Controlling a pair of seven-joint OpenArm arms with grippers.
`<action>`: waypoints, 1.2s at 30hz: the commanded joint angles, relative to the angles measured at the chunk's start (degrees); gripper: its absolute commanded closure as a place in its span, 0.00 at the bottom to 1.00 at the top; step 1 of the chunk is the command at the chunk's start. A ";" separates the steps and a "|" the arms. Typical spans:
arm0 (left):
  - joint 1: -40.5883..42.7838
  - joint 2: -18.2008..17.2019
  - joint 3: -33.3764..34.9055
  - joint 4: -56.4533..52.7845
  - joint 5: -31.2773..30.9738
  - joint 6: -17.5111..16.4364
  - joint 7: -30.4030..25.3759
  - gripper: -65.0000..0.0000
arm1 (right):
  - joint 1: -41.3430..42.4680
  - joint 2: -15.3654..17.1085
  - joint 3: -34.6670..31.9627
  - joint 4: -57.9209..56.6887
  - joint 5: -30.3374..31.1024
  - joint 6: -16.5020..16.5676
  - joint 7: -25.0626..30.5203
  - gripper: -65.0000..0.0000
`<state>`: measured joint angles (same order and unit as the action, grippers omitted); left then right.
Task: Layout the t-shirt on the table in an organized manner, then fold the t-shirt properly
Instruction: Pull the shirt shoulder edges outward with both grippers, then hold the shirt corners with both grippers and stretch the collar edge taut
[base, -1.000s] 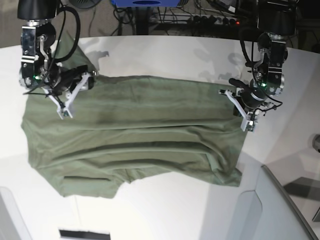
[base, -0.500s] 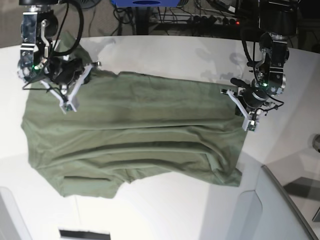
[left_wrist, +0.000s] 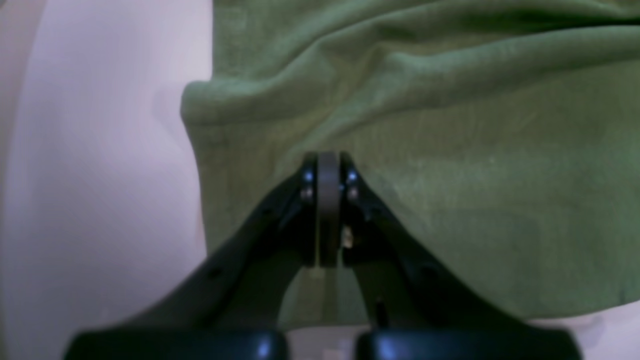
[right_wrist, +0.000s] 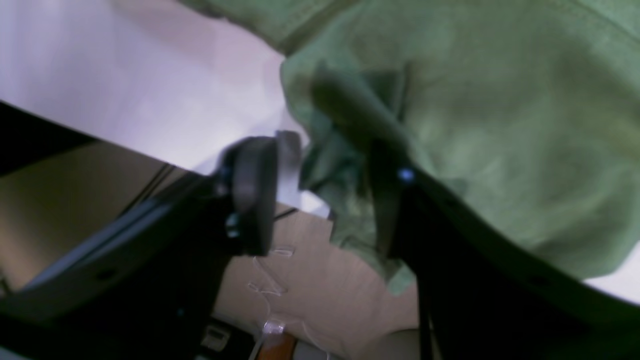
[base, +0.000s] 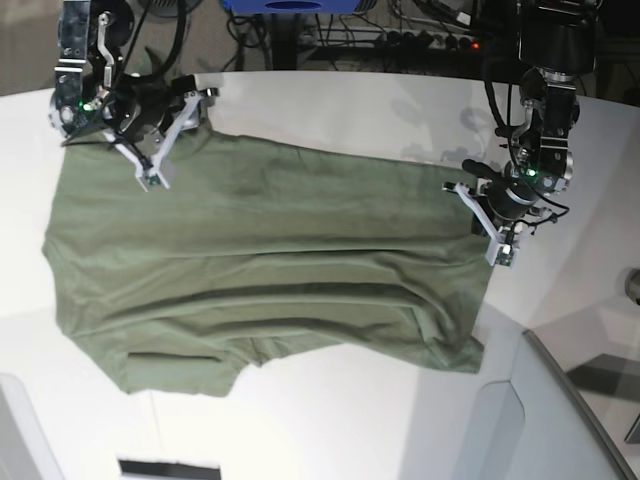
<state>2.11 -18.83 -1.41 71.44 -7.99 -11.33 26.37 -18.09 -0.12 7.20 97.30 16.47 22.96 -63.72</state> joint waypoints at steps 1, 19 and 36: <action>-0.57 -0.82 -0.39 0.78 -0.58 0.30 -1.01 1.00 | -0.16 0.25 0.23 2.79 0.89 0.20 0.73 0.52; 14.81 0.41 -22.55 8.52 -9.90 -6.12 -3.12 1.00 | -1.12 -0.10 27.48 5.52 9.86 10.23 11.11 0.53; 17.45 -0.29 -29.40 7.37 -15.97 -12.89 -3.12 1.00 | 7.67 7.02 37.77 -25.60 14.43 17.04 11.20 0.33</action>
<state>19.64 -18.11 -30.35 78.13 -23.42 -24.05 24.45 -10.55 6.20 44.84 71.35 31.18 39.97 -52.16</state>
